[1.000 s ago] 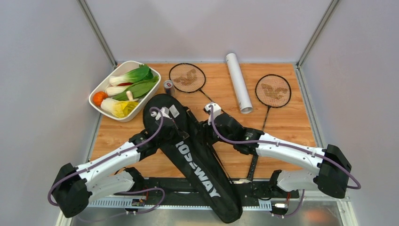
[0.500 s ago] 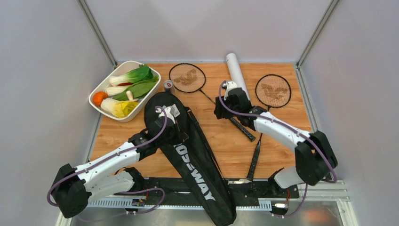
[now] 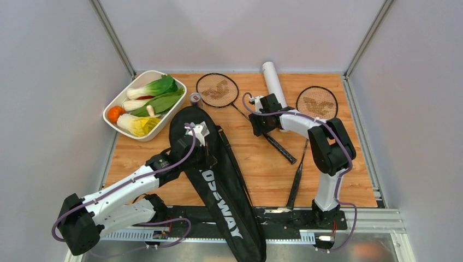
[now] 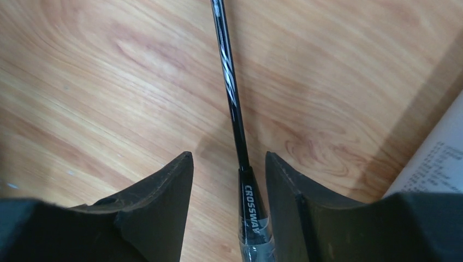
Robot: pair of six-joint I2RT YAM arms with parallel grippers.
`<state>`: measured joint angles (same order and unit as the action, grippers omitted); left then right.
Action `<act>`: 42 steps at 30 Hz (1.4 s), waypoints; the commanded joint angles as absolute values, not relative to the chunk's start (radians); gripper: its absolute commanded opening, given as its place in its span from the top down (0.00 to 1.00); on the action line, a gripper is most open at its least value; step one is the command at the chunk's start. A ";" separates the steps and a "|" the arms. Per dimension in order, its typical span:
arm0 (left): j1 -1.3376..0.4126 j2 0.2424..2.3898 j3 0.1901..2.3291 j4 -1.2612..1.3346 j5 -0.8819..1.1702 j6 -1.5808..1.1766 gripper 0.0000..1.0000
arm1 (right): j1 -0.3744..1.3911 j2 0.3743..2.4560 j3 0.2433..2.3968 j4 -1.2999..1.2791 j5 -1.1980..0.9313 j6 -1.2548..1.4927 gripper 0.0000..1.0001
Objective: Pack up the badminton gear
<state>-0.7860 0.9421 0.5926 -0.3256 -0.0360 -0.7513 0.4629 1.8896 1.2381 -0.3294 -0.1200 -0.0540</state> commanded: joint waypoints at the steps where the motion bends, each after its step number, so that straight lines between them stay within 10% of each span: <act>1: -0.795 0.910 0.659 -0.345 -0.028 -0.676 1.00 | 0.459 1.911 1.260 -0.395 -0.105 -0.094 0.48; 9: -0.803 0.923 0.710 -0.377 -0.020 -0.647 1.00 | 0.518 1.873 1.172 -0.387 -0.052 0.033 0.65; 16: -0.807 0.915 0.720 -0.406 -0.078 -0.631 1.00 | 0.578 1.751 1.039 -0.374 0.064 0.253 1.00; 42: -0.807 1.114 0.914 -0.423 -0.089 -0.529 1.00 | 0.693 1.091 0.711 -0.360 0.290 0.488 1.00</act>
